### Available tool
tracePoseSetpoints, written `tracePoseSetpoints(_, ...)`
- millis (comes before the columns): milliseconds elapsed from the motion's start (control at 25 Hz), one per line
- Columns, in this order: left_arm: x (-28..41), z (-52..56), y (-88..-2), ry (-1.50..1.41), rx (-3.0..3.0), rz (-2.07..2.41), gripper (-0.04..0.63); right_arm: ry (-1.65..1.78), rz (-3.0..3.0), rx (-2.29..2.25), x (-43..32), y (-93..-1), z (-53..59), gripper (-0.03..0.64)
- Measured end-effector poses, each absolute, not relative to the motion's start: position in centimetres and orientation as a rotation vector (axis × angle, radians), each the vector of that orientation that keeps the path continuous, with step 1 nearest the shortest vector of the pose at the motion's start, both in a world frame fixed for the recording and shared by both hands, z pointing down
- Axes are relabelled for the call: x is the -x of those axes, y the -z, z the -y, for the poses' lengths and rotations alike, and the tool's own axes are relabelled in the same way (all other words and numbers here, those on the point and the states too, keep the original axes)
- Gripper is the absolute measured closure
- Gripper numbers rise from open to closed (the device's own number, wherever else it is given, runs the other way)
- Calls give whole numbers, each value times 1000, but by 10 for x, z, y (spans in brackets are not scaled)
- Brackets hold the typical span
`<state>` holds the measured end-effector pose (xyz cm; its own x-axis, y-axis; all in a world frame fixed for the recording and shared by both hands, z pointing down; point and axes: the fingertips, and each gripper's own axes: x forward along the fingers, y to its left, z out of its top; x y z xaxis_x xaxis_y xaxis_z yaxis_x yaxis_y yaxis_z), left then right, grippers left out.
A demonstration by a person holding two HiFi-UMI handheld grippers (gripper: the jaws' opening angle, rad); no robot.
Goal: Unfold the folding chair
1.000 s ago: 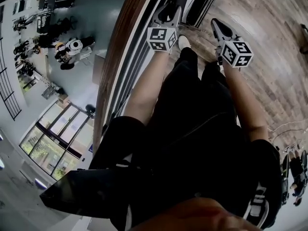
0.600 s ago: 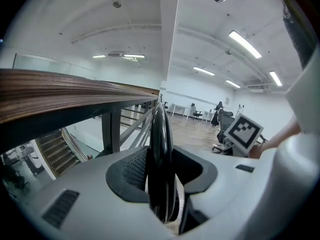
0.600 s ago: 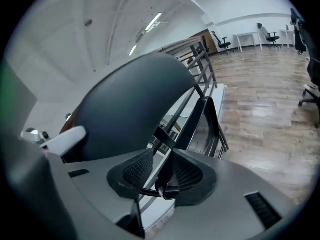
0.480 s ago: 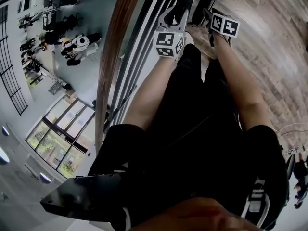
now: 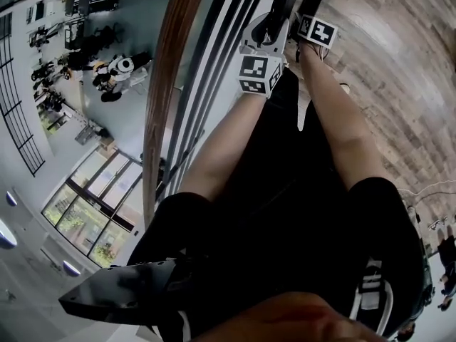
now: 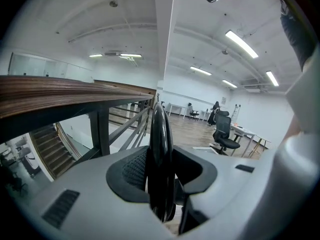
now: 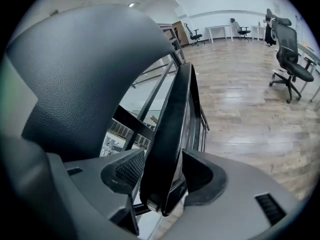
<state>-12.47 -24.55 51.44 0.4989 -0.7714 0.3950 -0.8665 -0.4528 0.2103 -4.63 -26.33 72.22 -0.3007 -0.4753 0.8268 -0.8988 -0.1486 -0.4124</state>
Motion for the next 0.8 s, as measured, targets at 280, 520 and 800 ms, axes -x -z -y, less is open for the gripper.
tracePoseSetpoints(280, 116, 240, -512, -334, -2393, 1317, 468, -1530, 1655, -1595, 55, -729, 239, 399)
tracePoseSetpoints(520, 115, 241, -514, -338, -2381, 1330, 468, -1453, 1741, -1589, 61, -729, 234, 409)
tracePoseSetpoints(800, 111, 242, -515, -369, -2410, 1338, 466, -1501, 1806, -1598, 49, -735, 229, 454)
